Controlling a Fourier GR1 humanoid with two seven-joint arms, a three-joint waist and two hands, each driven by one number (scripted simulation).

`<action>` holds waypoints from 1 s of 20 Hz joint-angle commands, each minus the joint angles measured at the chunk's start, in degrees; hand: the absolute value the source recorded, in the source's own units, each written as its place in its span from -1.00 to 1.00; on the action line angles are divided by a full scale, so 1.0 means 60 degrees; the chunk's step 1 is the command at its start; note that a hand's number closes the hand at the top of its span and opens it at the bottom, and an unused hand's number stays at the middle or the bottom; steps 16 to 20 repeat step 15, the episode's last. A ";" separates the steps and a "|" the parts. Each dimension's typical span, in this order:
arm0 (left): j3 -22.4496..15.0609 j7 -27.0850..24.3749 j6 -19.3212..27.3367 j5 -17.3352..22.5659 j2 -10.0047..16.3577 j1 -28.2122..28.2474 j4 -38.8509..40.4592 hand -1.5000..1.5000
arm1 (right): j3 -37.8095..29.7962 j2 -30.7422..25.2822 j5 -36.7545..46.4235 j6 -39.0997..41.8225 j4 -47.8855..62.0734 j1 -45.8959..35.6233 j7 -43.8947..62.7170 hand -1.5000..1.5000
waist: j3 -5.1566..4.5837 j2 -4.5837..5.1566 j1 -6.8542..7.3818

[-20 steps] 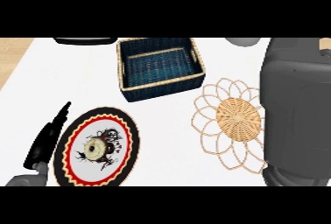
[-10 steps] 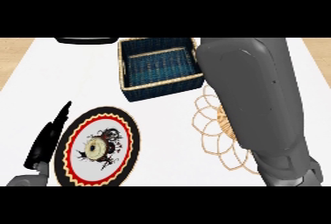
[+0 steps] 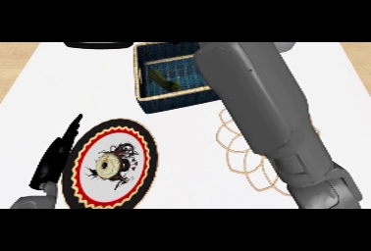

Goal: Pick the squash from the placemat and place it in the basket

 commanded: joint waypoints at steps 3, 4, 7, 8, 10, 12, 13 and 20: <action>0.0000 0.0348 0.0116 -0.0145 -0.0231 -0.0447 0.0163 0.00 | 0.0444 0.0008 -0.0524 -0.1551 0.1144 -0.0129 -0.0574 -1.00 | 0.0001 -0.0004 -0.0026; -0.0243 0.0219 0.0288 -0.0349 -0.0402 -0.0213 0.0042 0.00 | 0.0252 0.0009 -0.0527 -0.2055 0.1575 -0.0920 -0.0178 -1.00 | -0.0003 0.0019 0.0100; -0.0151 0.0163 0.0150 -0.0282 -0.0267 -0.0145 0.0063 0.00 | -0.0036 0.0009 -0.0647 -0.3396 0.1406 -0.0594 -0.0322 -1.00 | 0.0000 0.0018 0.0084; -0.0106 0.0211 0.0273 -0.0368 -0.0222 -0.0071 -0.0106 0.00 | -0.0103 0.0009 -0.0503 -0.3912 0.1348 -0.0267 -0.0337 -1.00 | 0.0003 0.0008 0.0052; -0.0069 0.0108 -0.0047 -0.0104 -0.0173 -0.0019 -0.0161 0.00 | -0.0646 0.0009 -0.0526 -0.4319 0.1622 -0.0533 0.0023 -1.00 | 0.0002 0.0011 0.0055; 0.0066 0.0082 0.0059 -0.0170 -0.0102 -0.0056 -0.0003 0.00 | -0.1124 -0.0079 -0.0537 -0.4662 0.1829 -0.0523 0.0008 -1.00 | 0.0003 0.0013 -0.0004; -0.0045 -0.0095 0.0243 -0.0249 -0.0306 0.0275 -0.0014 0.00 | -0.1368 -0.0586 -0.0762 -0.4579 0.1570 0.0051 -0.0292 -1.00 | 0.0008 -0.0005 -0.0086; 0.0160 0.0170 0.0023 -0.0079 -0.0069 0.0243 -0.0264 0.00 | -0.1440 -0.0616 -0.0790 -0.4444 0.0928 0.0148 0.0458 -1.00 | 0.0012 -0.0075 -0.0189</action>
